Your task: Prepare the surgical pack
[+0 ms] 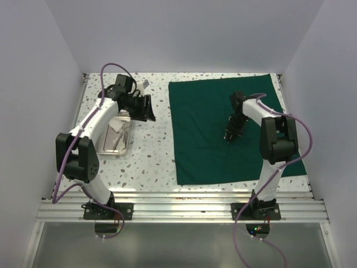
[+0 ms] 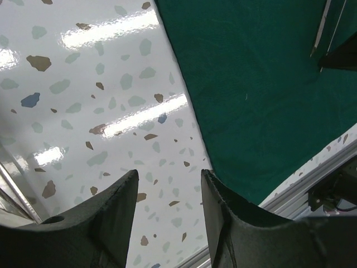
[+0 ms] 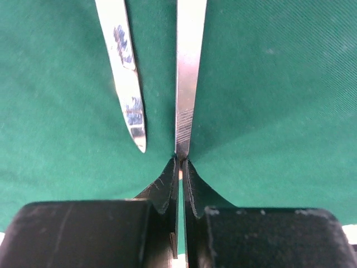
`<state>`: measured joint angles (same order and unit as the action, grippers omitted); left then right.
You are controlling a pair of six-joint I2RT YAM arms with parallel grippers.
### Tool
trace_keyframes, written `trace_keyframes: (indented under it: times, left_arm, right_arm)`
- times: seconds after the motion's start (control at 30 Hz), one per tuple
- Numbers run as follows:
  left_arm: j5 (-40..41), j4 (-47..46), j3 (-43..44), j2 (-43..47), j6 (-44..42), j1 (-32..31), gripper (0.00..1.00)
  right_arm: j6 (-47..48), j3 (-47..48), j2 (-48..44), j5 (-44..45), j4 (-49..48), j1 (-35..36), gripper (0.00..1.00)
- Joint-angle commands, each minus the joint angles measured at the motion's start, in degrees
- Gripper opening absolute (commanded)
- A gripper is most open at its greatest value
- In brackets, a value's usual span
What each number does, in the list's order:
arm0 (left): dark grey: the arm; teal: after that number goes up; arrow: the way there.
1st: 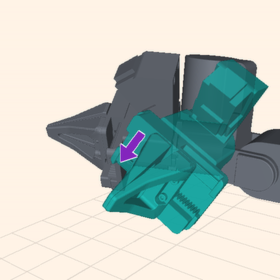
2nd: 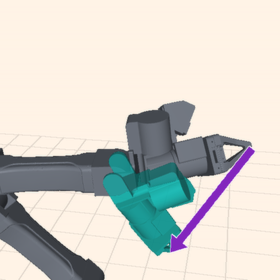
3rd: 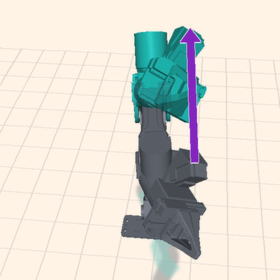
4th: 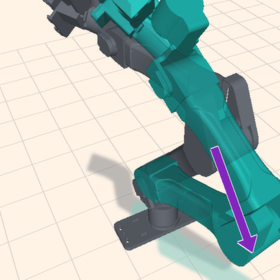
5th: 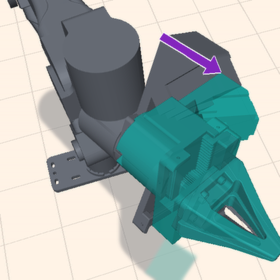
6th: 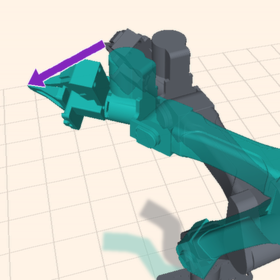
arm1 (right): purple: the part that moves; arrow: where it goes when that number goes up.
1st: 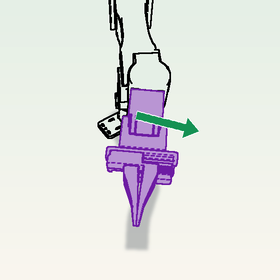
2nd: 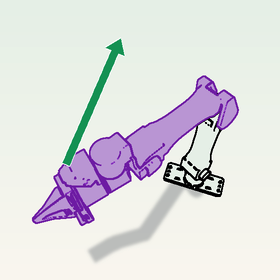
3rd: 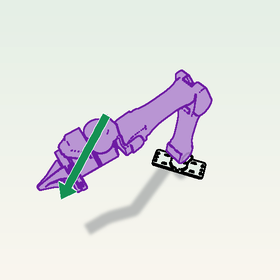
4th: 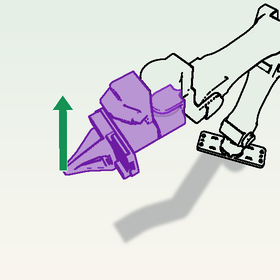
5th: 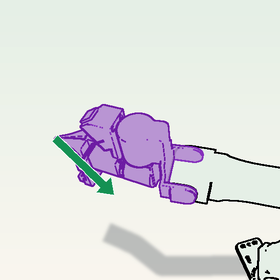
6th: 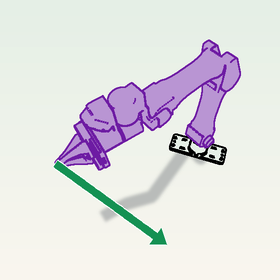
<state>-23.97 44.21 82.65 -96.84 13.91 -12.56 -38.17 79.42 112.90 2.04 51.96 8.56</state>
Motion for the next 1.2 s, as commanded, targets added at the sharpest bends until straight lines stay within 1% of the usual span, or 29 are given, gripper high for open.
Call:
trace_keyframes:
  times: [0.0, 0.13, 0.3, 0.37, 0.4, 0.43, 0.47, 0.5, 0.53, 0.57, 0.6, 0.63, 0.7, 0.73, 0.77, 0.8, 0.9, 1.07, 1.17]
  left_arm:
    - [-3.27, -0.87, 1.28, -1.07, -0.29, -0.01, 0.53]
    - [-5.03, -1.66, 0.76, -1.77, 0.33, 0.08, 0.53]
    - [-7.22, -2.01, 0.58, -1.95, 0.59, 0.08, 0.53]
    - [-9.07, -2.89, 0.14, -1.95, 1.2, 0.08, 0.53]
    - [-11.6, -4.29, -0.47, -2.04, 1.64, 0.08, 0.53]
    - [-13.28, -5.35, -0.82, -2.13, 2.78, 0.08, 0.55]
    - [-15.21, -6.58, -1.7, -2.21, 3.83, 0.34, 0.55]
    - [-19.24, -9.37, -2.05, -2.82, 4.97, 0.34, 0.56]
    - [-21.19, -10.97, -2.4, -3.27, 7.68, 0.34, 0.57]
    - [-23.04, -12.46, -3.02, -3.79, 9.19, 0.34, 0.57]
    - [-26.45, -15.96, -3.37, -4.84, 10.86, 0.34, 0.57]
    - [-27.96, -18.08, -3.72, -5.11, 14.53, 0.34, 0.58]
    - [-30.51, -23.86, -5.21, -5.9, 18.06, 0.25, 0.59]
    - [-31.05, -25.56, -5.66, -6.08, 21.3, 0.25, 0.59]
    - [-31.84, -29.14, -6.7, -6.26, 22.81, 0.25, 0.59]
    - [-32.11, -30.92, -7.41, -6.43, 24.22, 0.17, 0.6]
    - [-32.81, -37.43, -9.96, -6.52, 30.54, -0.19, 0.6]
    - [-31.15, -39.37, -9.97, -7.05, 32.58, -1.76, 0.6]
    - [-30.18, -38.94, -9.53, -7.58, 33.11, -2.91, 0.6]
  right_arm:
    - [2.48, 2.49, -5.58, 1.03, 4.11, -0.3, 0.0]
    - [3.63, 3.03, -6.2, 0.68, 5.43, -0.38, 0.0]
    - [5.38, 2.15, -7.78, -0.54, 4.12, -0.38, 0.0]
    - [6.96, 1.62, -9.01, -5.01, 0.35, -0.47, 0.0]
    - [8.97, 1.44, -9.28, -8.25, -1.15, -0.21, 0.0]
    - [10.21, 1.44, -9.28, -14.2, -3.34, 0.05, 0.0]
    - [12.4, 1.88, -9.28, -16.26, -3.71, 0.58, 0.0]
    - [13.47, 2.23, -9.37, -17.67, -4.15, 1.19, 0.0]
    - [14.61, 2.58, -9.37, -20.56, -5.02, 2.68, 0.0]
    - [16.01, 2.93, -9.98, -21.37, -5.38, 3.56, 0.0]
    - [16.55, 3.11, -10.24, -22.25, -5.99, 5.57, 0.0]
    - [16.9, 3.11, -10.77, -24.87, -7.74, 6.55, 0.0]
    - [17.08, 3.29, -12.0, -26.82, -9.5, 10.23, 0.0]
    - [17.17, 3.64, -12.26, -27.96, -11.6, 11.47, 0.0]
    - [16.3, 3.73, -12.79, -29.71, -12.67, 12.7, 0.0]
    - [15.68, 3.81, -12.88, -30.25, -13.72, 14.63, 0.0]
    - [12.52, 4.34, -12.62, -31.83, -17.33, 17.44, 0.0]
    - [11.28, 8.56, -9.72, -31.22, -16.99, 21.58, 0.0]
    - [10.84, 10.49, -8.67, -31.05, -17.25, 23.43, 0.0]
